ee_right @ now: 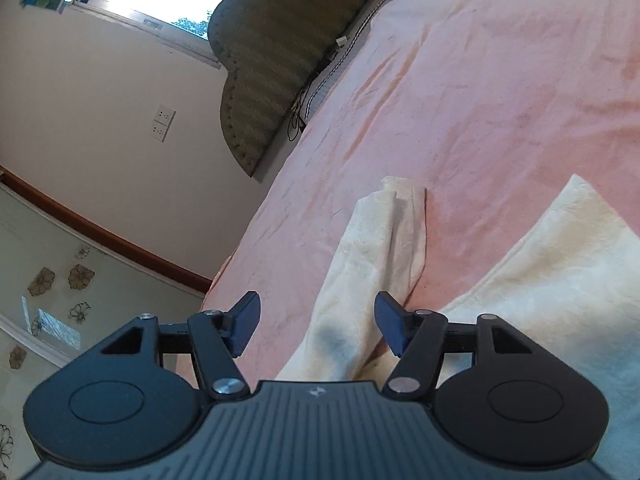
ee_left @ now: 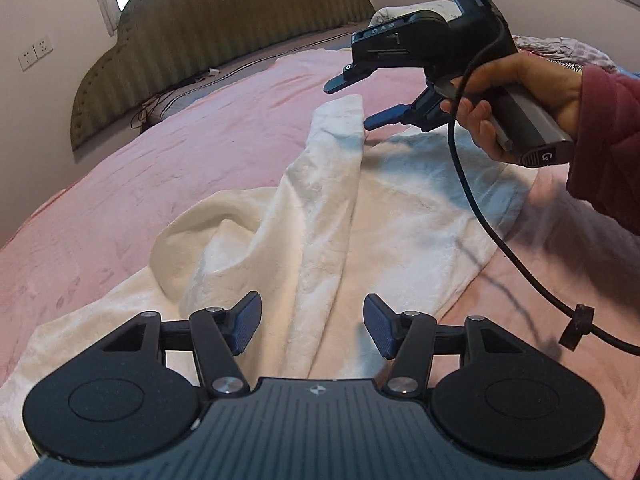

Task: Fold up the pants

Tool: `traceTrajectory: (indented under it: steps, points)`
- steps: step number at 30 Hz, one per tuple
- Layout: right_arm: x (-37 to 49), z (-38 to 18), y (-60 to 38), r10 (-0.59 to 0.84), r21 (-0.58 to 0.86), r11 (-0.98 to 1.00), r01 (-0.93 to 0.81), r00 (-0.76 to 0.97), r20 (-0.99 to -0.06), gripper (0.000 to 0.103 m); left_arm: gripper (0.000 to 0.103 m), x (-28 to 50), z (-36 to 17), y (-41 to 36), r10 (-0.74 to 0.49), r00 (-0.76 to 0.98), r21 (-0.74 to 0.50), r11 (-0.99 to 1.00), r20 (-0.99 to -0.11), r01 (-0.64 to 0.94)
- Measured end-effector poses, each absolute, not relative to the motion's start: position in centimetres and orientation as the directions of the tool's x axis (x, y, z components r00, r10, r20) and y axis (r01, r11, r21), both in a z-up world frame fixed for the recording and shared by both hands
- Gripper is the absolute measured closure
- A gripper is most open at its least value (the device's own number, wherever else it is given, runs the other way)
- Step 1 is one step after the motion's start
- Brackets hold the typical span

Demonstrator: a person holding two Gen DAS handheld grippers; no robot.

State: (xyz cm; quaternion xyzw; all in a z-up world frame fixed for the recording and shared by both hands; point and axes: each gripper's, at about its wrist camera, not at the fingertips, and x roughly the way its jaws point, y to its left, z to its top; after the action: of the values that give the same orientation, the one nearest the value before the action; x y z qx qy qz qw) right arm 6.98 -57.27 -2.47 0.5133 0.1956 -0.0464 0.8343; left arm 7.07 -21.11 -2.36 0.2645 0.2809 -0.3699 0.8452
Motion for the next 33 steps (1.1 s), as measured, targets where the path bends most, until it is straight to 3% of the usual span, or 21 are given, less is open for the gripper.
traceTrajectory:
  steps: [4,8,11,15,21,22,23,25,28,33]
  points:
    - [8.3,-2.0,-56.8,0.123,0.808,0.509,0.298,0.903,-0.411,0.039,0.042,6.8,-3.2,-21.9,-0.465,0.579,0.268,0.576,-0.67,0.772]
    - [9.4,-2.0,-57.1,0.188,0.862,0.457,0.218,0.924,-0.334,0.039,0.042,6.7,-3.8,-22.7,-0.447,0.604,0.295,0.585,-0.66,0.756]
    - [10.4,-1.8,-57.3,0.178,0.851,0.479,0.214,0.926,-0.333,0.039,0.044,7.7,-3.6,-22.6,-0.438,0.606,0.244,0.64,-0.665,0.729]
    - [11.4,-1.9,-57.5,0.106,0.788,0.529,0.315,0.897,-0.43,0.039,0.056,9.4,-3.1,-21.6,-0.437,0.588,0.14,0.71,-0.681,0.69]
    - [12.3,-3.8,-58.5,0.089,0.822,0.467,0.326,0.908,-0.41,0.041,0.056,9.1,-2.4,-21.6,-0.449,0.592,0.145,0.703,-0.669,0.696]
    - [12.5,-4.0,-58.7,0.084,0.828,0.458,0.322,0.912,-0.401,0.052,0.055,8.8,-2.5,-21.8,-0.45,0.595,0.155,0.696,-0.666,0.701]
    - [12.7,-4.2,-58.8,0.077,0.824,0.462,0.329,0.91,-0.407,0.076,0.054,8.6,-2.5,-21.9,-0.45,0.597,0.167,0.689,-0.664,0.705]
    - [12.9,-4.2,-58.7,0.072,0.811,0.481,0.333,0.907,-0.416,0.097,0.049,8.1,-2.8,-22.3,-0.452,0.606,0.208,0.663,-0.655,0.719]
    - [11.7,-3.1,-58.0,0.07,0.82,0.493,0.292,0.926,-0.372,0.097,0.047,7.0,-3.6,-22.9,-0.447,0.643,0.295,0.627,-0.622,0.721]
    - [8.0,0.6,-57.4,0.085,0.886,0.445,0.129,0.979,-0.185,0.097,0.048,6.2,-4.0,-23.2,-0.428,0.692,0.365,0.623,-0.581,0.692]
